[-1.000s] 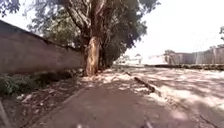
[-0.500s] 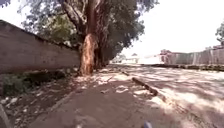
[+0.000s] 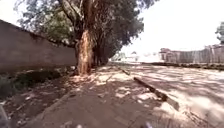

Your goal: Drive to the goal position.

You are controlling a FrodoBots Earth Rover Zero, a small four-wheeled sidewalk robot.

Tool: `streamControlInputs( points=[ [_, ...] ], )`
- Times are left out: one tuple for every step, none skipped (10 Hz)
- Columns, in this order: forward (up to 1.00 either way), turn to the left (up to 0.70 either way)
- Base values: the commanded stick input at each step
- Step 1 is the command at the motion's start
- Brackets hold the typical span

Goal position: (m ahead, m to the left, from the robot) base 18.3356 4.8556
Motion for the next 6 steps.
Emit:
streamControlInputs(
  points=[
    [0.7,0.0],
    [0.7,0.0],
    [0.7,0.0],
    [0.7,0.0],
    [0.7,0.0],
    [0.7,0.0]
  ],
)
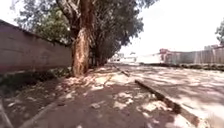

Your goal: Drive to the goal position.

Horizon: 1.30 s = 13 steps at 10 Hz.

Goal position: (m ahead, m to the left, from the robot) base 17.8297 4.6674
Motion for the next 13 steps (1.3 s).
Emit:
streamControlInputs(
  points=[
    [0.7,0.0],
    [0.7,0.0],
    [0.7,0.0],
    [0.7,0.0],
    [0.7,0.0],
    [0.7,0.0],
    [0.7,0.0],
    [0.7,0.0],
    [0.7,0.0],
    [0.7,0.0],
    [0.7,0.0],
    [0.7,0.0],
    [0.7,0.0]
  ],
)
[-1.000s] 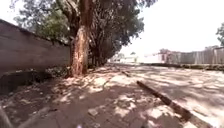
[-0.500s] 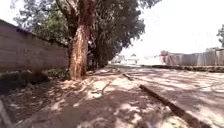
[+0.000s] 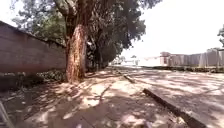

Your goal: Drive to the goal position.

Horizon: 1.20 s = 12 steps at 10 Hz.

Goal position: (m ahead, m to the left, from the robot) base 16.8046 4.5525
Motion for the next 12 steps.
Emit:
streamControlInputs(
  points=[
    [0.7,0.0],
    [0.7,0.0],
    [0.7,0.0],
    [0.7,0.0],
    [0.7,0.0],
    [0.7,0.0],
    [0.7,0.0],
    [0.7,0.0],
    [0.7,0.0],
    [0.7,0.0],
    [0.7,0.0],
    [0.7,0.0]
  ],
)
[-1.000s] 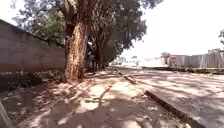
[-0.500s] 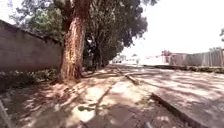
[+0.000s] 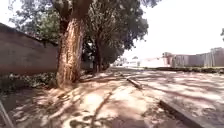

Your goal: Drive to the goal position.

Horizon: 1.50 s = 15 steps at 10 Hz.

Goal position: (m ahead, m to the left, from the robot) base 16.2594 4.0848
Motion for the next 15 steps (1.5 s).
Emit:
streamControlInputs(
  points=[
    [0.7,0.0],
    [0.7,0.0],
    [0.7,0.0],
    [0.7,0.0],
    [0.7,0.0],
    [0.7,0.0],
    [0.7,0.0],
    [0.7,0.0],
    [0.7,0.0],
    [0.7,0.0],
    [0.7,0.0],
    [0.7,0.0],
    [0.7,0.0],
    [0.7,0.0],
    [0.7,0.0]
  ],
)
